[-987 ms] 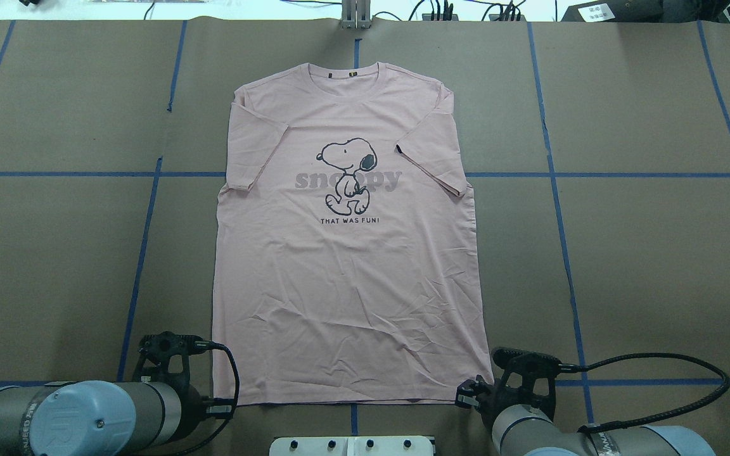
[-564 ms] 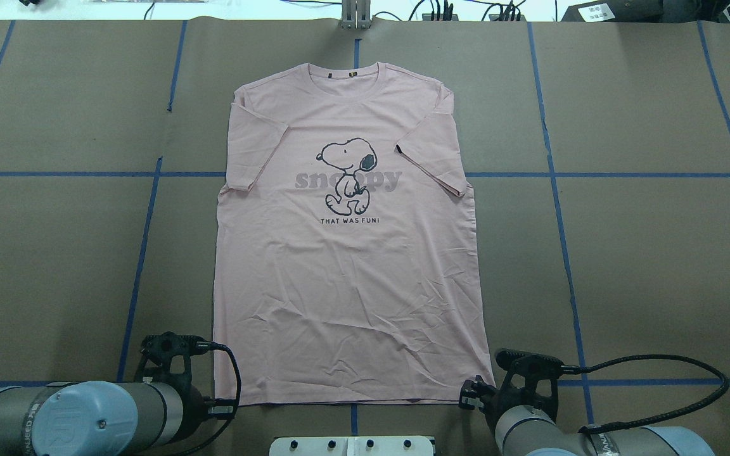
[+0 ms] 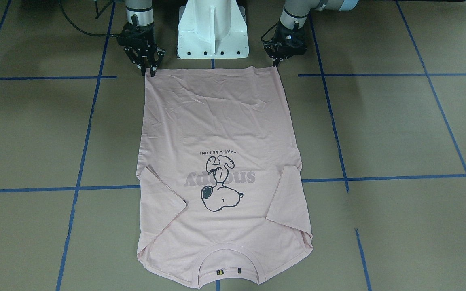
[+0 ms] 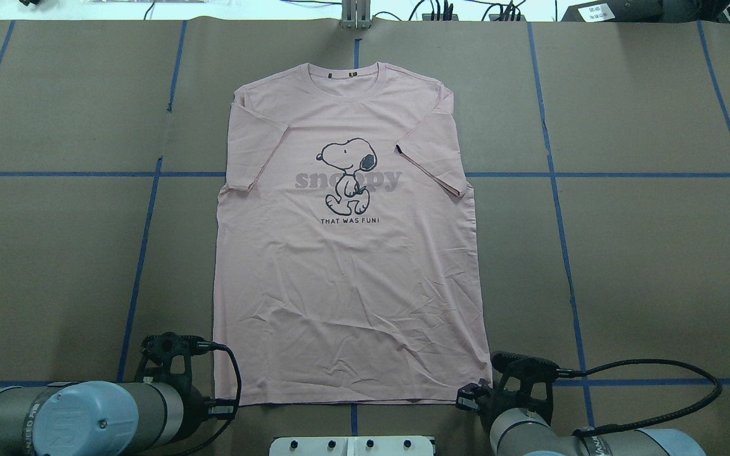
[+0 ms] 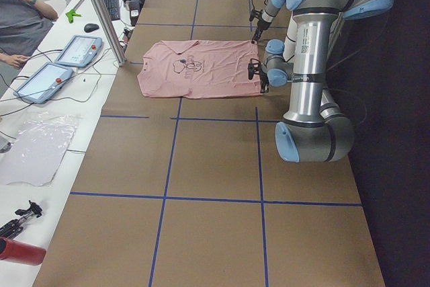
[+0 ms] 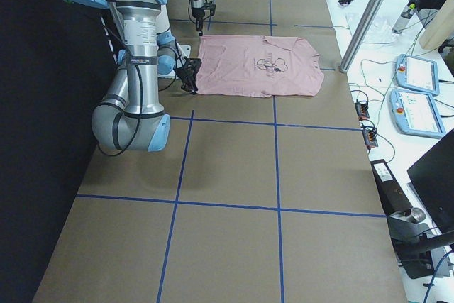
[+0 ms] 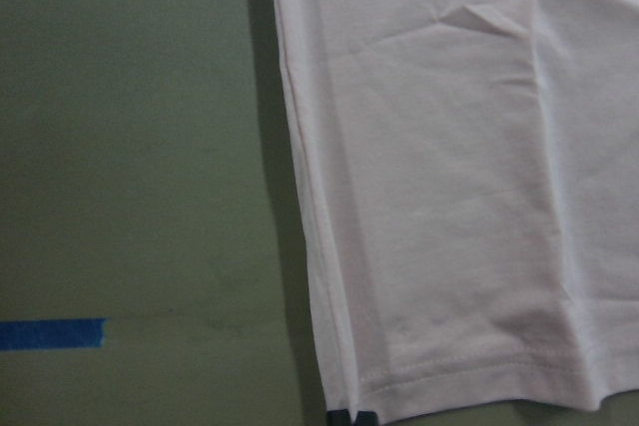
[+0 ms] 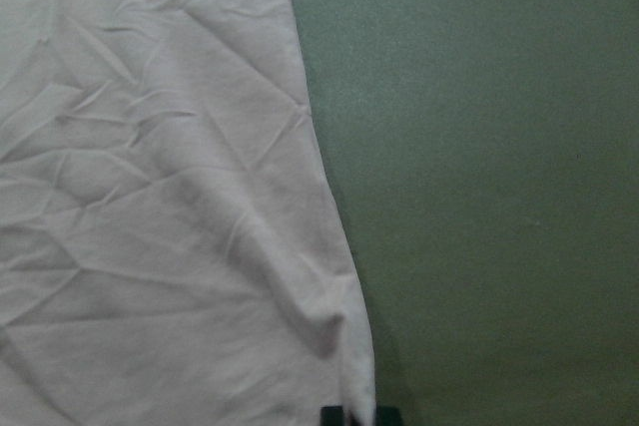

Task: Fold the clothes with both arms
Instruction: 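Lift the hem with both grippers and fold it toward the collar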

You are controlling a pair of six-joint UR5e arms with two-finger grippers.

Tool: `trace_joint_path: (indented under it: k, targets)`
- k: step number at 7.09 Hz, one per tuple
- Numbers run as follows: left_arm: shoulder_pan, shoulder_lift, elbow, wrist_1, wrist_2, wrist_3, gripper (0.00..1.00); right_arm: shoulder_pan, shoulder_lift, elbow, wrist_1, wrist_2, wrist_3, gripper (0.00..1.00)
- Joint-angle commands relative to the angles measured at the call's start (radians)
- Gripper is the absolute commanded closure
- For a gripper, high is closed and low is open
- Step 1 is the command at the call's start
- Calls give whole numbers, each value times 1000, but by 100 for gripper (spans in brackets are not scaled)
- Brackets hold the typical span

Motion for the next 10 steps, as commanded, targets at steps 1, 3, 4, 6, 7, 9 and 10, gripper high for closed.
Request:
trace_joint_path:
  k: [1, 3, 4, 6, 7, 9, 10]
  targets:
    - [0, -7, 2, 0, 0, 0, 100, 0, 4, 4, -1, -2, 1, 100]
    - [-2, -36, -19, 17, -2, 2, 100, 13, -11, 85, -13, 15, -13, 100]
    - [-15, -36, -117, 88, -53, 59, 100, 35, -25, 194, -72, 58, -30, 100]
    - [-105, -134, -377, 428, -193, 133, 100, 82, 7, 480, -372, 174, -44, 100]
    - [-200, -294, -433, 612, -271, 156, 100, 136, 119, 586, -557, 278, -51, 100]
    - [-294, -386, -437, 698, -308, 262, 100, 222, 317, 581, -756, 342, -176, 100]
    - [-311, -388, -400, 695, -301, 329, 100, 248, 325, 540, -754, 333, -239, 100]
